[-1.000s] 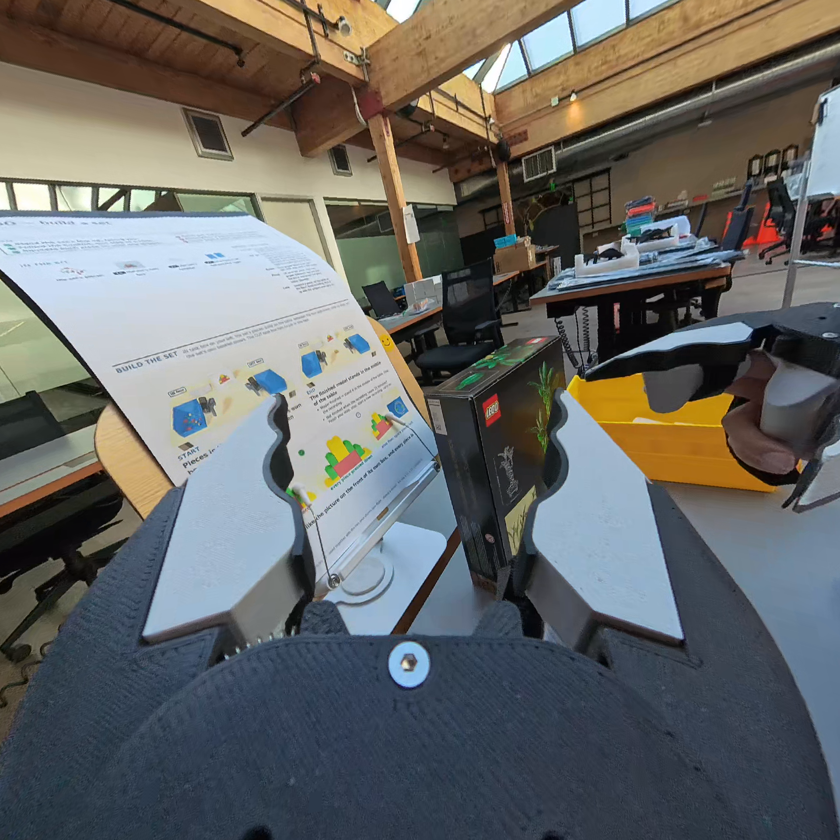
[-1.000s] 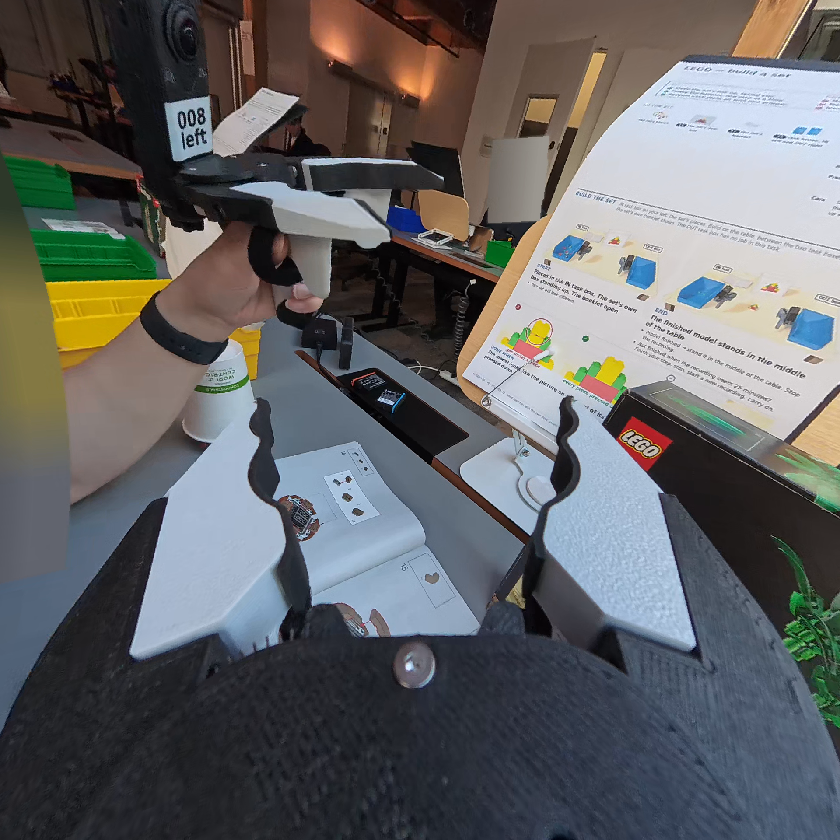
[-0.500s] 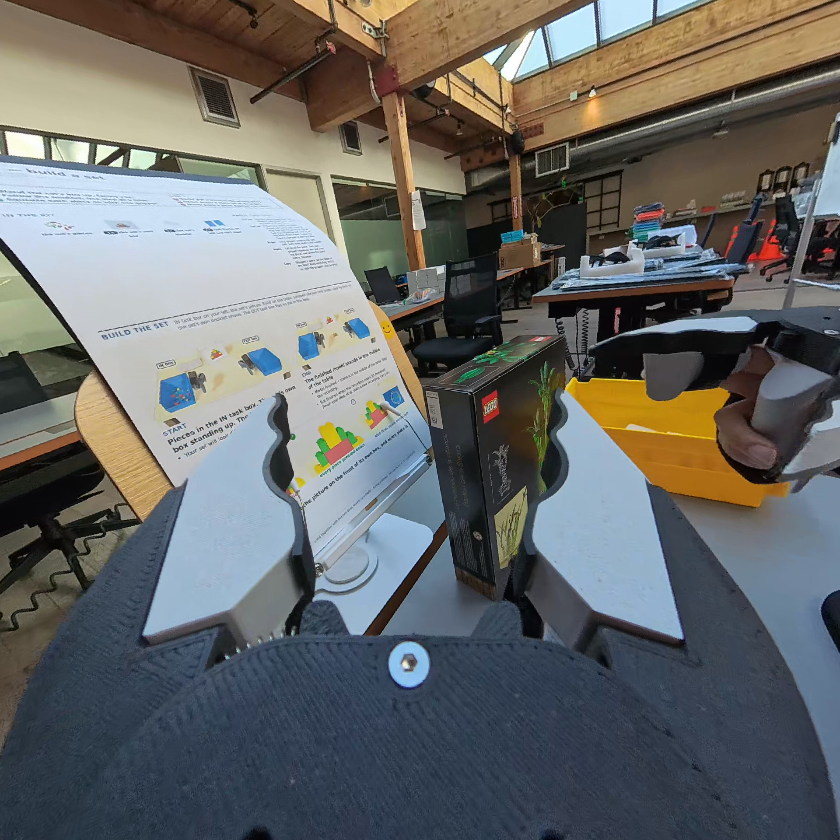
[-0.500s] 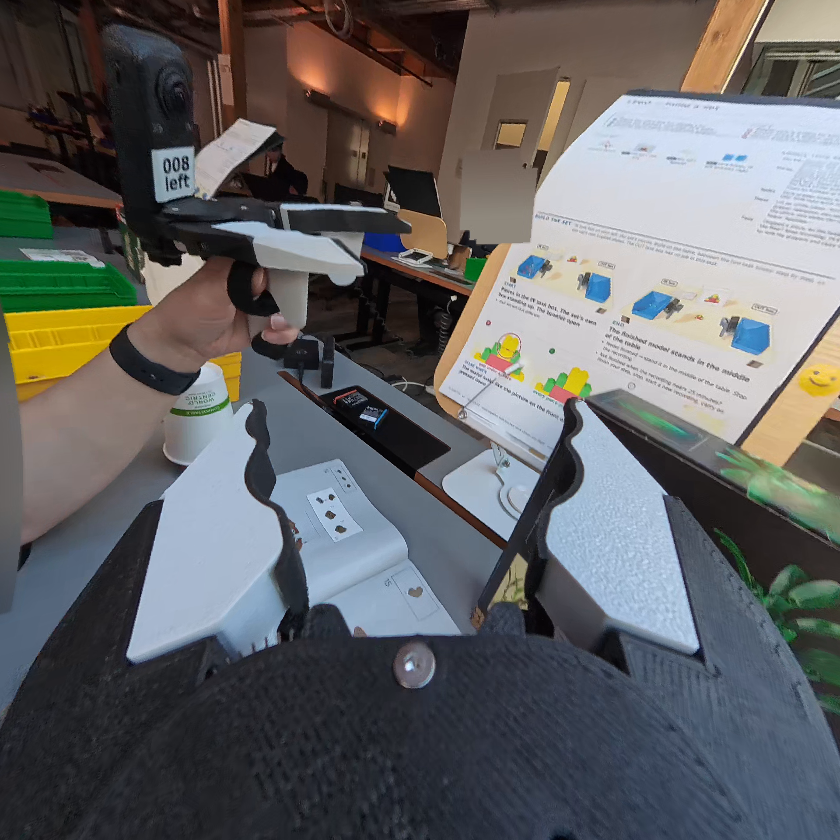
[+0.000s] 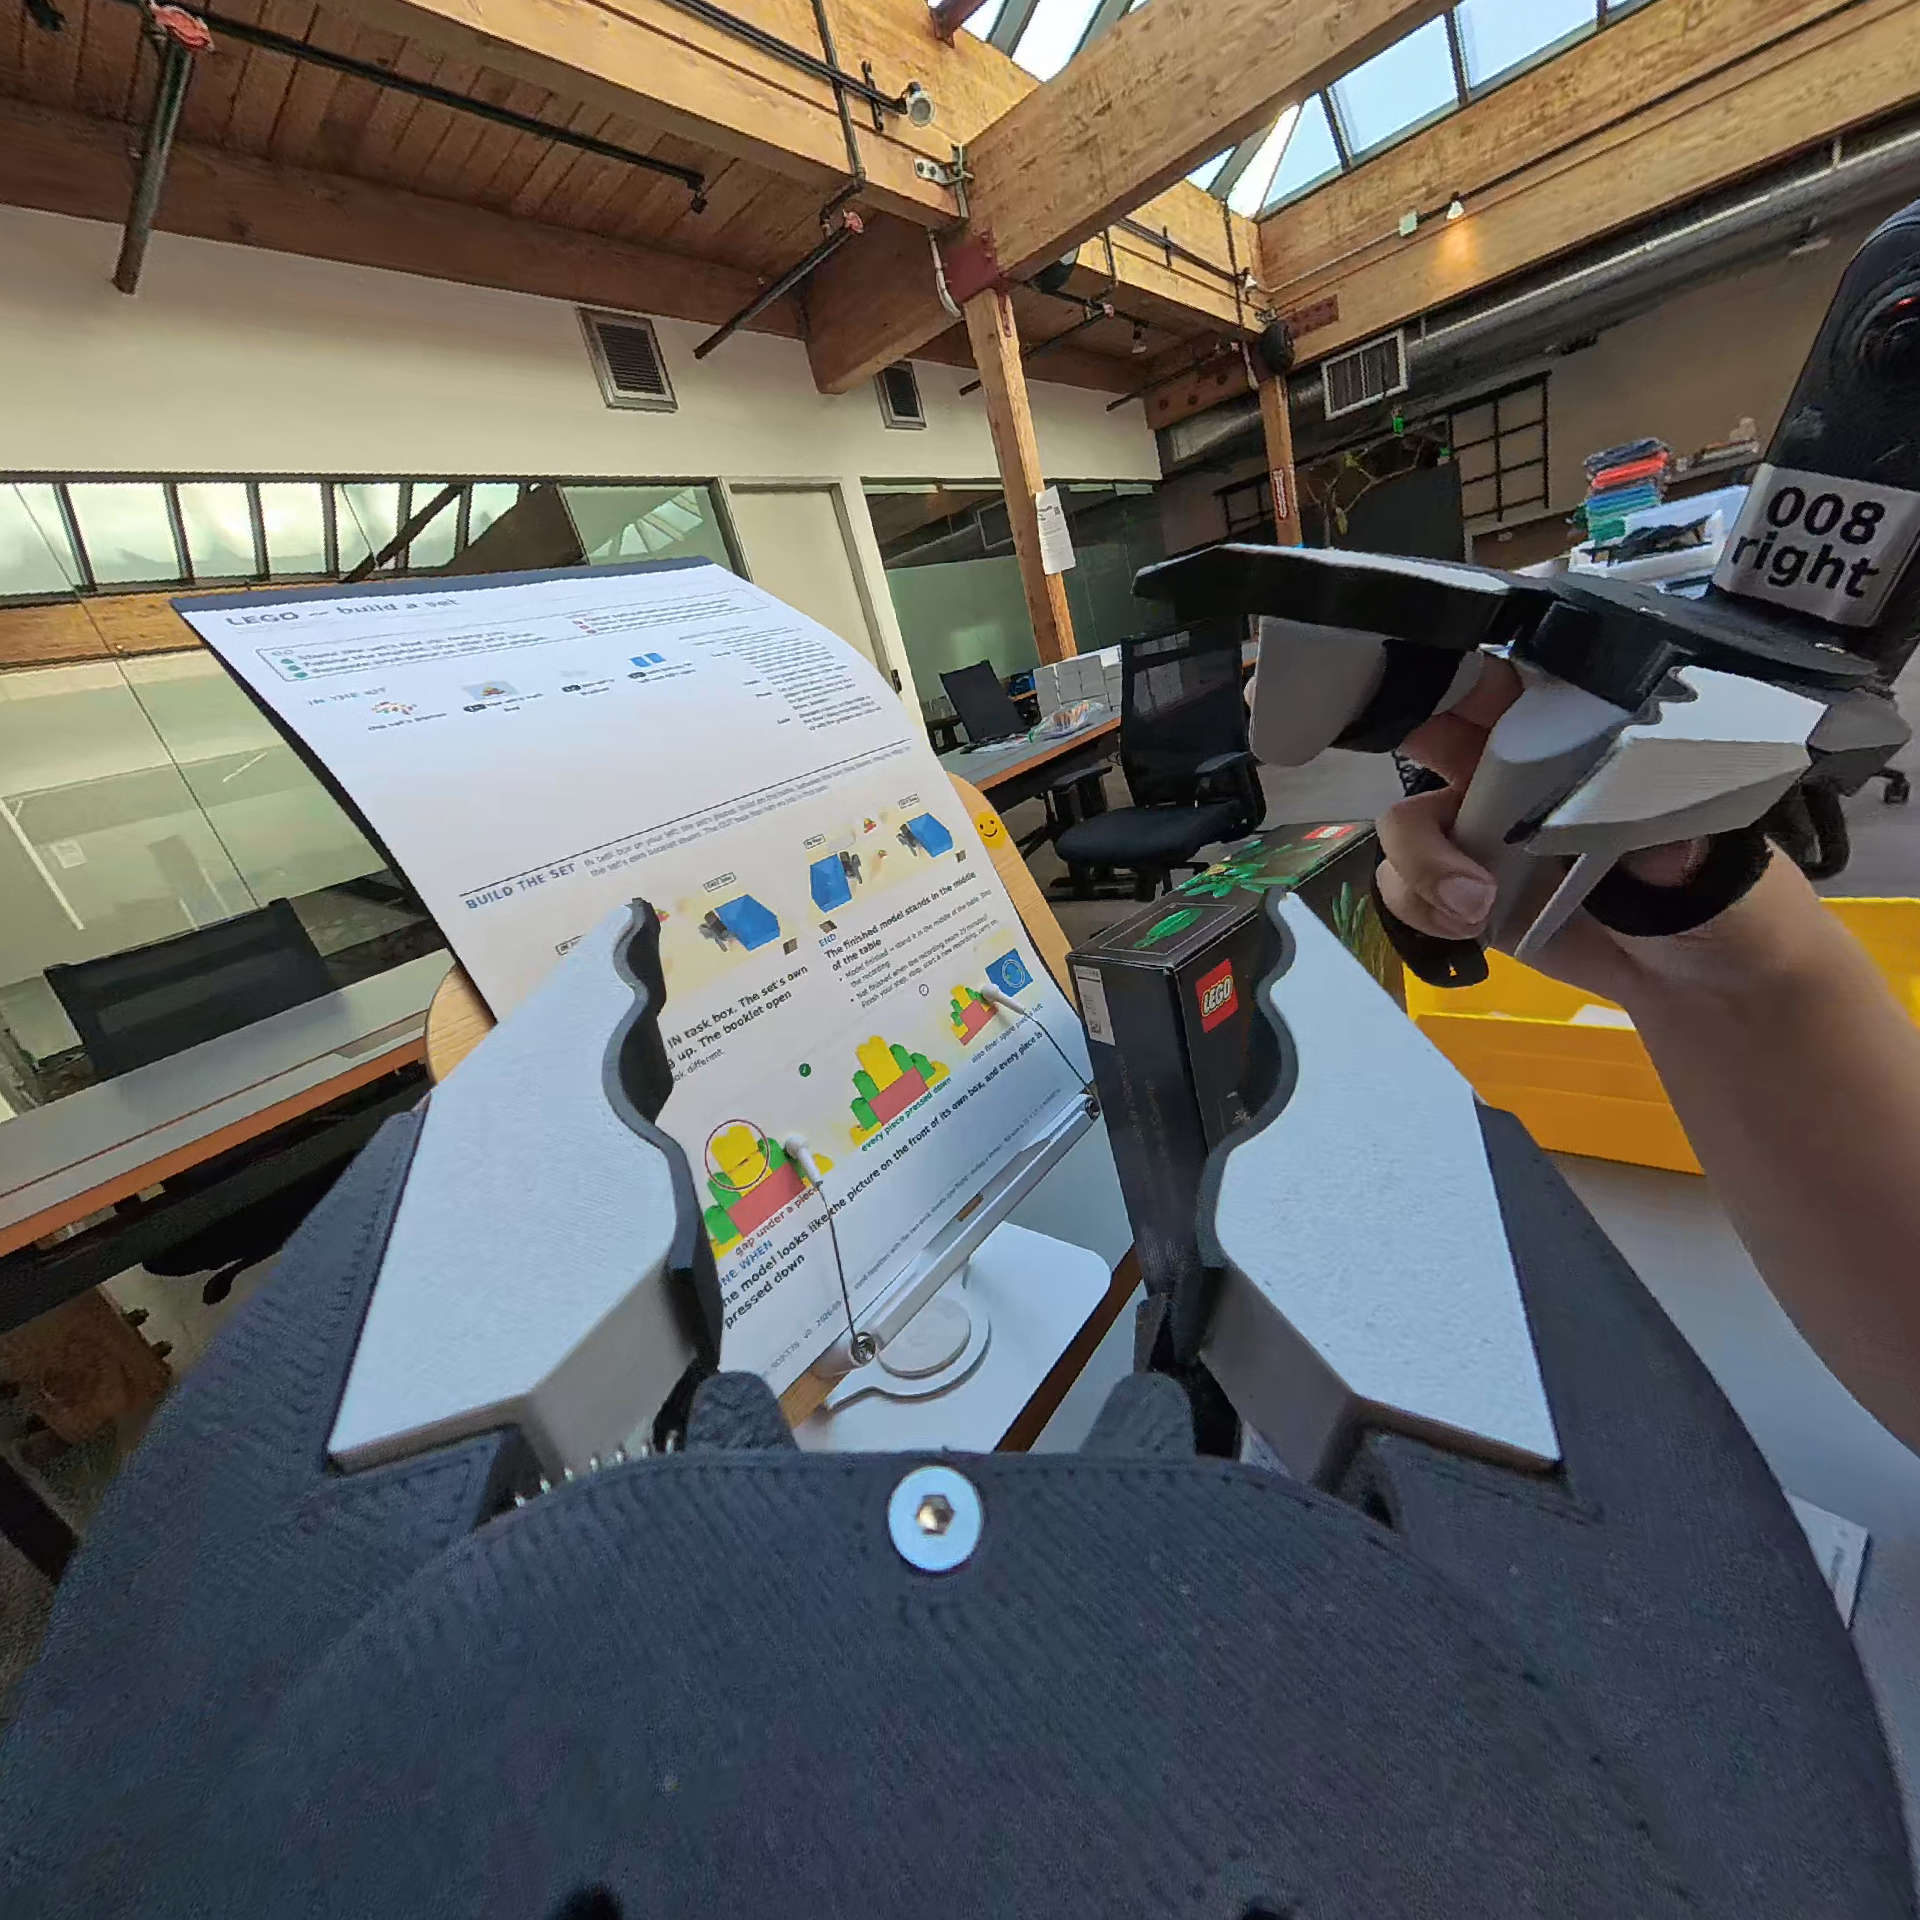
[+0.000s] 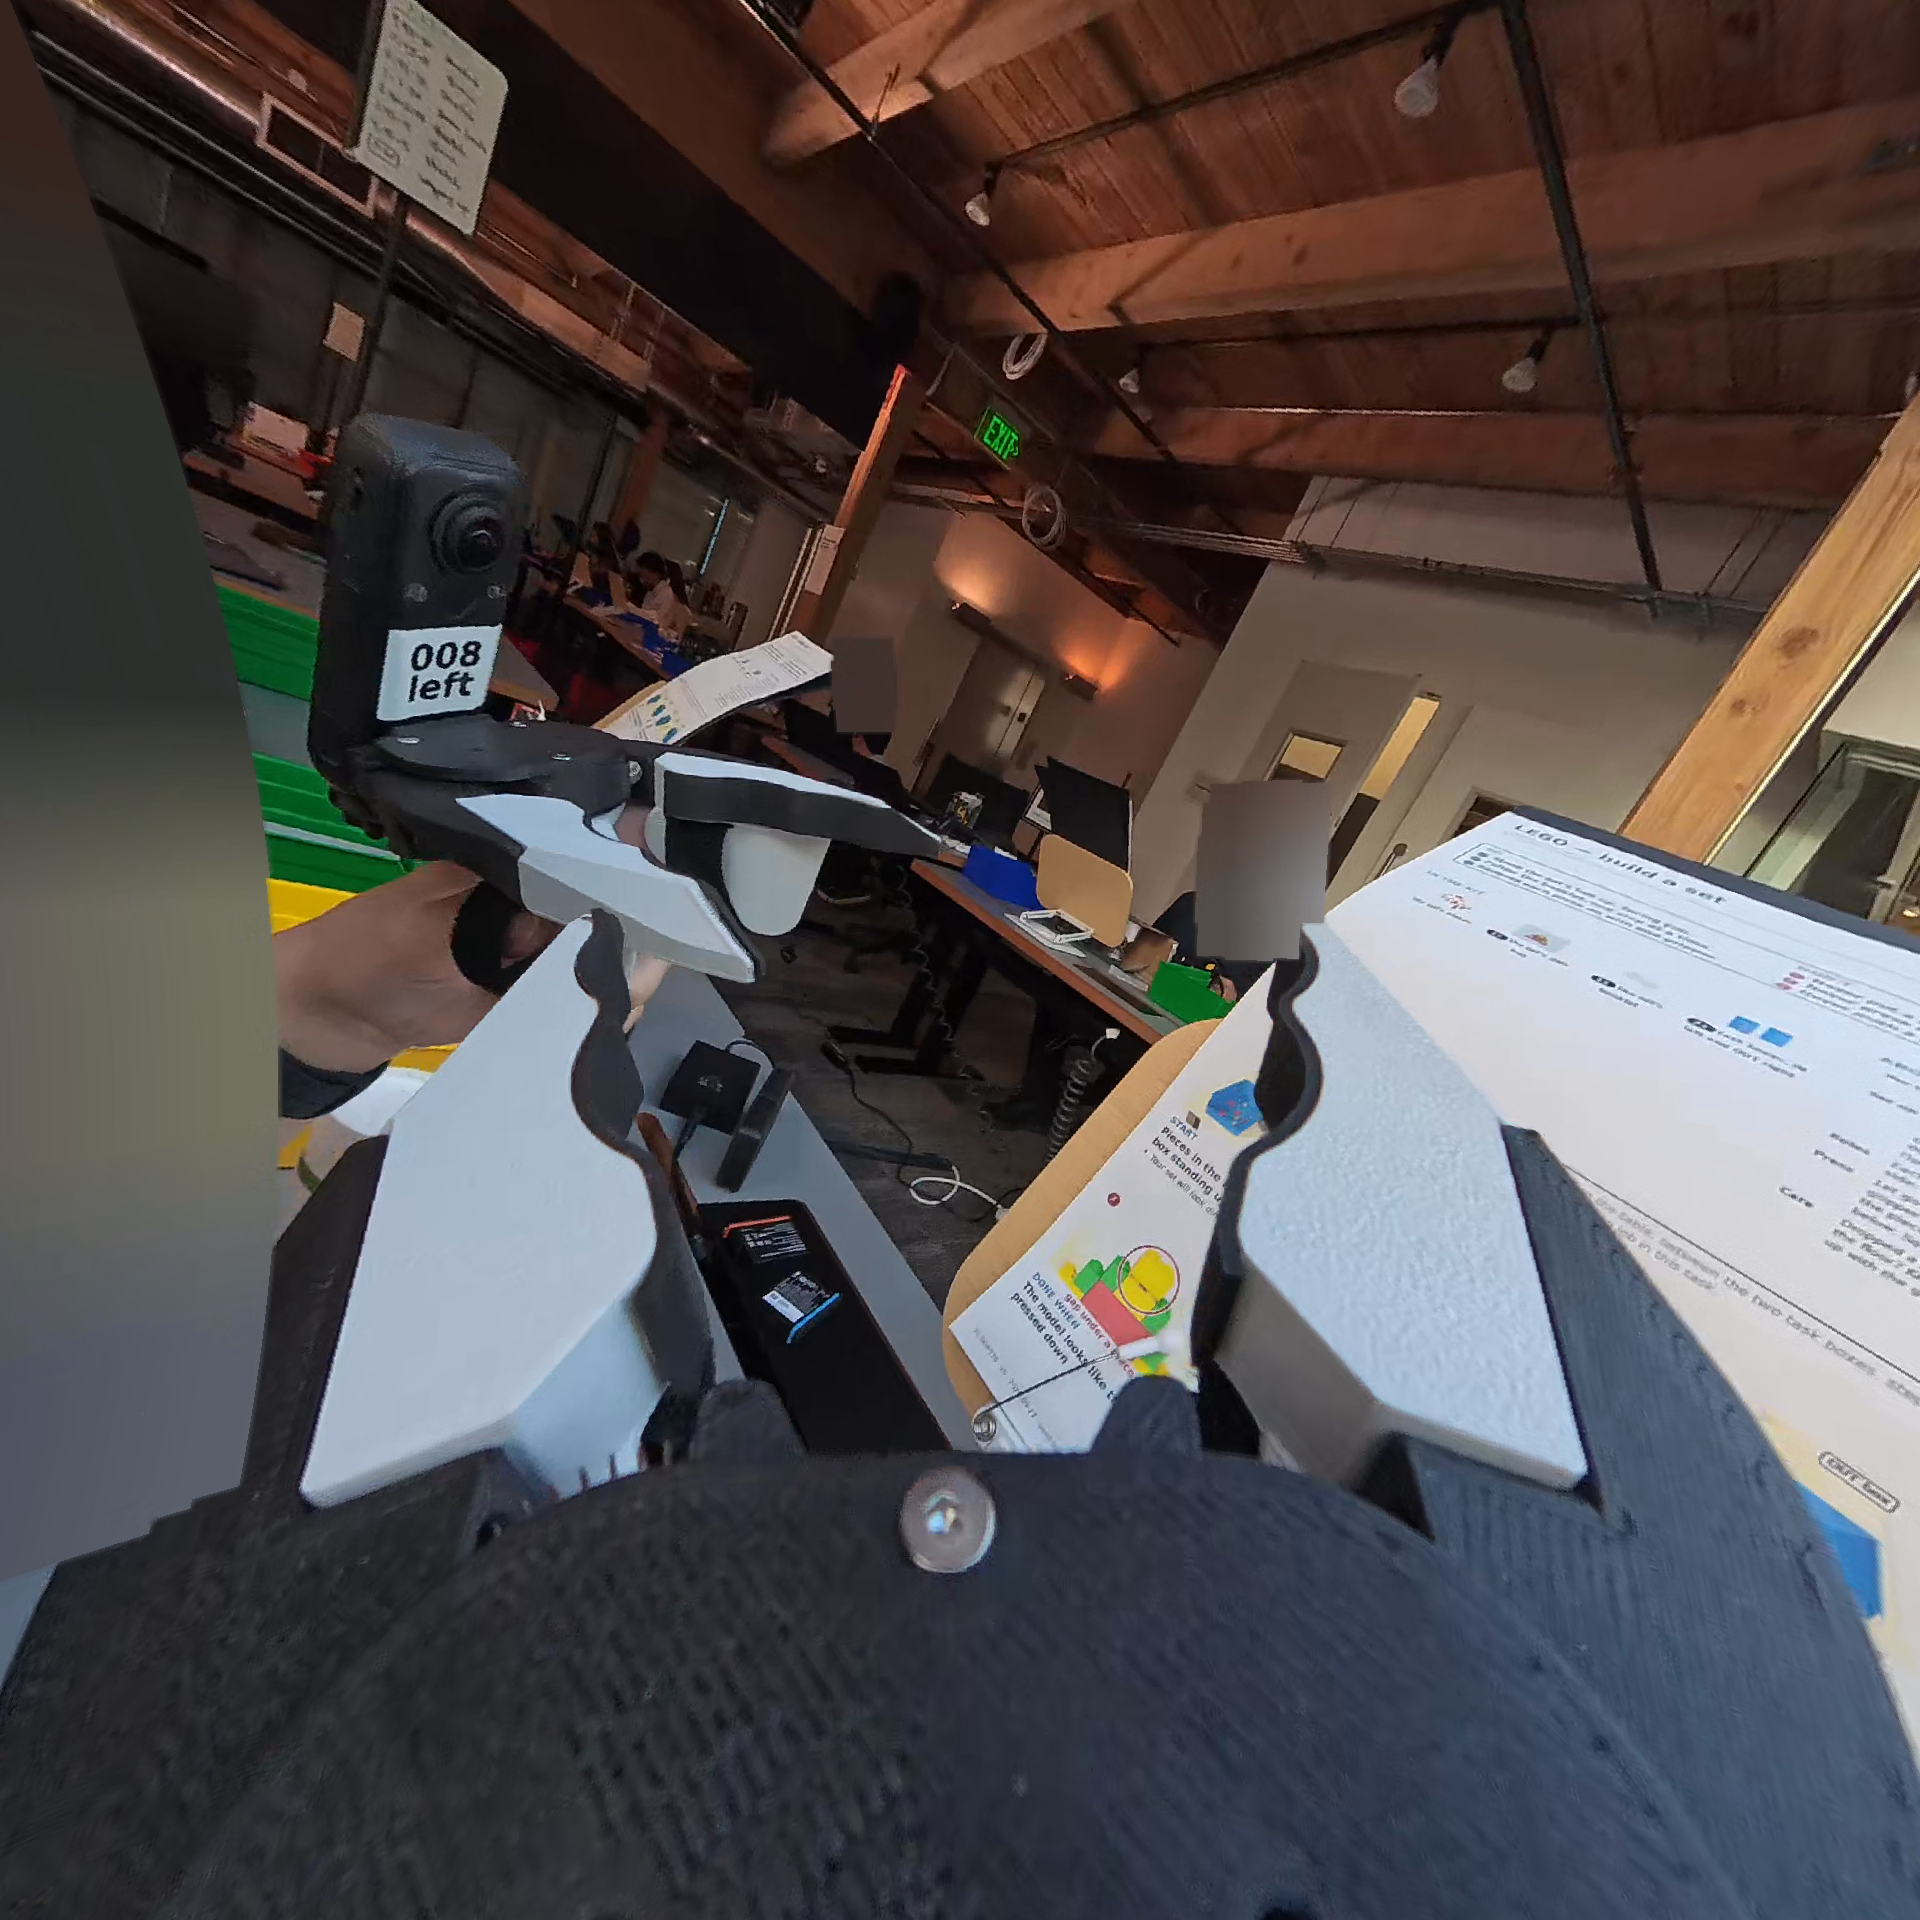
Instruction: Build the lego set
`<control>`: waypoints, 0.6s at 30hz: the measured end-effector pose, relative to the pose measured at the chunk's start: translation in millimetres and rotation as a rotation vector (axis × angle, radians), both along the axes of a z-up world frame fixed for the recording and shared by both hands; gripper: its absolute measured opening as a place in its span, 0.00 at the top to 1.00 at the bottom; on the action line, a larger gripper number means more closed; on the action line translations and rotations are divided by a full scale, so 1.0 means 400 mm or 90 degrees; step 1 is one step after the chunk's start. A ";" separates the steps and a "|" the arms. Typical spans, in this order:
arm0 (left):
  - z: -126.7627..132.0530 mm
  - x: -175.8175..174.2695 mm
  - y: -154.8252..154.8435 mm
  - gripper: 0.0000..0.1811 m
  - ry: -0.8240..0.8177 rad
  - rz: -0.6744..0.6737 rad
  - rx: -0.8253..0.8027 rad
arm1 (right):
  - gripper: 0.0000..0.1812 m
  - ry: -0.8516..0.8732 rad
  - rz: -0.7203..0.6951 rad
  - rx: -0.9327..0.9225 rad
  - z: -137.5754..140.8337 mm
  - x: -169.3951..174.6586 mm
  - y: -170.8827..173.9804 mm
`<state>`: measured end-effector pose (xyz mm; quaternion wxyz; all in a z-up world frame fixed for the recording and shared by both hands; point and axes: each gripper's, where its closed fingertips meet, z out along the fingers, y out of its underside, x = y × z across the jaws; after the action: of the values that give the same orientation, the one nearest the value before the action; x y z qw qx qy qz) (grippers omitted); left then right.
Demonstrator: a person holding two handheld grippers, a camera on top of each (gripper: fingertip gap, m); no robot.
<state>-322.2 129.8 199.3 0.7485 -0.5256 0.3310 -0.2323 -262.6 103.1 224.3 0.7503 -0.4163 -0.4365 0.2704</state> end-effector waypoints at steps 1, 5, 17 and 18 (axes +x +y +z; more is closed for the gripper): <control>-0.006 -0.004 0.005 0.38 0.001 0.003 -0.002 | 0.33 0.008 0.003 0.005 0.001 0.003 0.002; -0.017 0.002 0.025 0.38 -0.006 -0.013 -0.015 | 0.32 0.025 -0.022 -0.016 -0.028 0.029 0.043; -0.116 0.059 0.031 0.37 0.019 -0.064 -0.081 | 0.30 -0.029 -0.043 -0.106 -0.133 0.007 0.079; -0.119 0.058 0.035 0.36 0.017 -0.058 -0.095 | 0.30 -0.034 -0.047 -0.110 -0.138 0.010 0.084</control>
<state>-298.9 143.9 151.5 0.6912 -0.5675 0.3466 -0.2829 -258.7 136.6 169.2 0.7093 -0.5024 -0.4154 0.2681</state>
